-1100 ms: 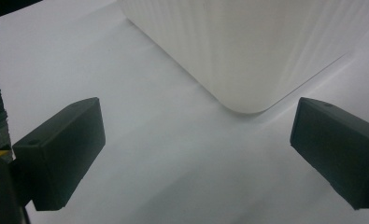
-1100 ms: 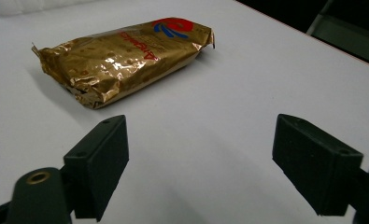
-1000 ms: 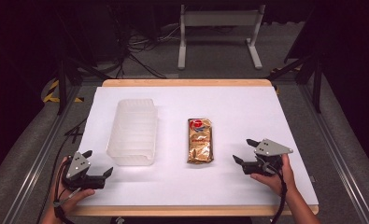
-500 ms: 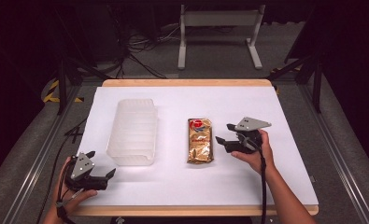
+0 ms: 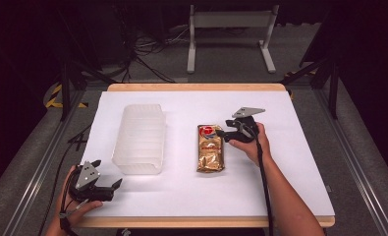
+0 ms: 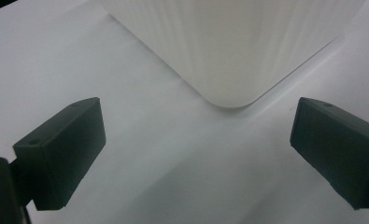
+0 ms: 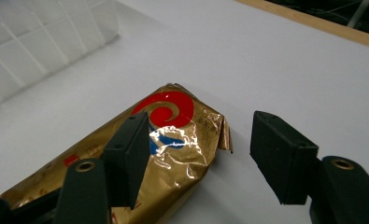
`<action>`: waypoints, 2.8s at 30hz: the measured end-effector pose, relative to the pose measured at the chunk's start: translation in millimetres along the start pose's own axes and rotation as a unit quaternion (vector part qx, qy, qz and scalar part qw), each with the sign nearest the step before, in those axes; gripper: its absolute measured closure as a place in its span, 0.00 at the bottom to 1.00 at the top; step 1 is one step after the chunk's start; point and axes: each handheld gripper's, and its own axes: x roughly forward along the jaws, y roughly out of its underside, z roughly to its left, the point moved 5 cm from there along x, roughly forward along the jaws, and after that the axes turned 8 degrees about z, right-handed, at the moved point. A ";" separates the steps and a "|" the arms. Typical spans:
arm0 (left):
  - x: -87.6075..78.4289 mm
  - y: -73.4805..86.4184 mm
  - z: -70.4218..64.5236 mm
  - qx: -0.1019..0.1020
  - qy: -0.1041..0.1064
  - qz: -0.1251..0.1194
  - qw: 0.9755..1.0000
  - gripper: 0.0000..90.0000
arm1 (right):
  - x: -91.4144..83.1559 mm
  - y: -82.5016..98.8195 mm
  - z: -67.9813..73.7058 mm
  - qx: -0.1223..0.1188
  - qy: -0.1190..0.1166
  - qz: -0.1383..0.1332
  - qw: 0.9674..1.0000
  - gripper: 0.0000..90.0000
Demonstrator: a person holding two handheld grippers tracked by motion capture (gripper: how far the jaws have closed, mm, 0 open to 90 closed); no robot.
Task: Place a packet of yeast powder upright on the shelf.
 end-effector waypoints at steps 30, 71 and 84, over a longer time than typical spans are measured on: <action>1.5 1.4 -2.9 0.013 -0.003 0.007 1.000 0.05 | 54.7 -10.3 -12.4 0.076 -0.083 0.073 0.991 0.65; -1.5 0.4 -1.1 0.007 -0.004 0.003 1.000 0.05 | -73.8 -66.4 67.2 -0.067 -0.087 -0.084 0.990 0.98; -3.7 0.7 -0.4 0.001 -0.003 -0.001 1.000 0.05 | -89.4 -85.7 86.5 -0.096 -0.080 -0.111 0.986 0.98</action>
